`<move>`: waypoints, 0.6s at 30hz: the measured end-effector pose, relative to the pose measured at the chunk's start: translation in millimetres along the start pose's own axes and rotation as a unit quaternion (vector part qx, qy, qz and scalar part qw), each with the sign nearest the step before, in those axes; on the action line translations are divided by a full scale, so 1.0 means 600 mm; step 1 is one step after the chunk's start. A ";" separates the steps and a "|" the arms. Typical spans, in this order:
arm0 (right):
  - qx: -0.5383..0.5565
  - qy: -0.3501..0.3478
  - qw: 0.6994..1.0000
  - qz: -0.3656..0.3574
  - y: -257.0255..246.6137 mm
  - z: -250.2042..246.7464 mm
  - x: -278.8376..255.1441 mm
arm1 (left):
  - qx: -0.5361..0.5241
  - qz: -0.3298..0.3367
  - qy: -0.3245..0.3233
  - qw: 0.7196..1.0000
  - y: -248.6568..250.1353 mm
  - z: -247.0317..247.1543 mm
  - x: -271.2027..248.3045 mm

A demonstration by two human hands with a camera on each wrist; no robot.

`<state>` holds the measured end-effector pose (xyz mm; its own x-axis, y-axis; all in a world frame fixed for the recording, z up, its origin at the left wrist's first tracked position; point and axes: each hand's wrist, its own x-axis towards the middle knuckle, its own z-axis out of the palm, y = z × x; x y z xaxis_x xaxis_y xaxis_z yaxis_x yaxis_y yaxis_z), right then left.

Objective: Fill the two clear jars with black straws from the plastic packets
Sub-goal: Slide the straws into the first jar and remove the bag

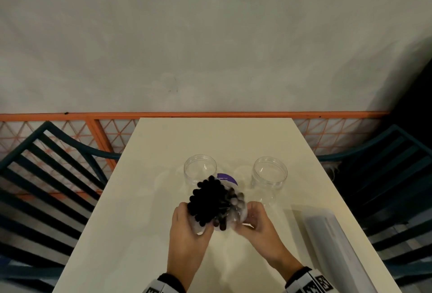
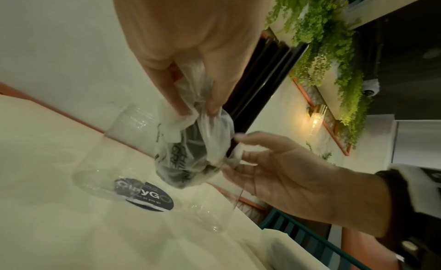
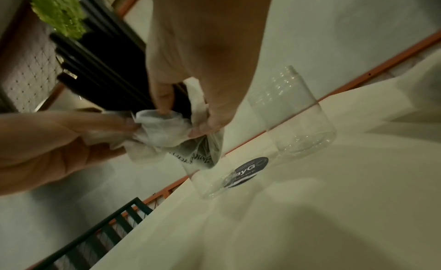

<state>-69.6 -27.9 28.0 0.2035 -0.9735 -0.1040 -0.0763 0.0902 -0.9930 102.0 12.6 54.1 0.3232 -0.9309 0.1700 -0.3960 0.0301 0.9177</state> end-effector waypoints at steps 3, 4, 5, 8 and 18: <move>-0.059 -0.040 0.997 -0.014 -0.010 -0.004 -0.002 | -0.043 -0.014 0.009 0.999 0.002 0.000 0.000; -0.077 -0.017 0.997 -0.015 -0.010 -0.002 0.000 | -0.040 -0.025 0.004 0.999 0.005 0.002 -0.001; -0.087 0.010 0.996 -0.018 -0.009 0.001 0.001 | -0.032 -0.035 -0.003 0.999 0.008 0.003 -0.002; -0.092 0.067 0.993 -0.005 -0.001 0.007 0.006 | -0.054 -0.040 -0.048 0.997 0.014 0.001 -0.002; -0.058 0.088 0.993 0.054 -0.001 -0.002 0.004 | -0.031 -0.036 -0.093 0.995 0.004 0.005 -0.007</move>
<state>-70.2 -30.5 28.1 0.0151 -0.9819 -0.1886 -0.2020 0.1818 -0.9624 97.5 15.6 54.4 0.1826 -0.9824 0.0385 -0.3218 -0.0227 0.9465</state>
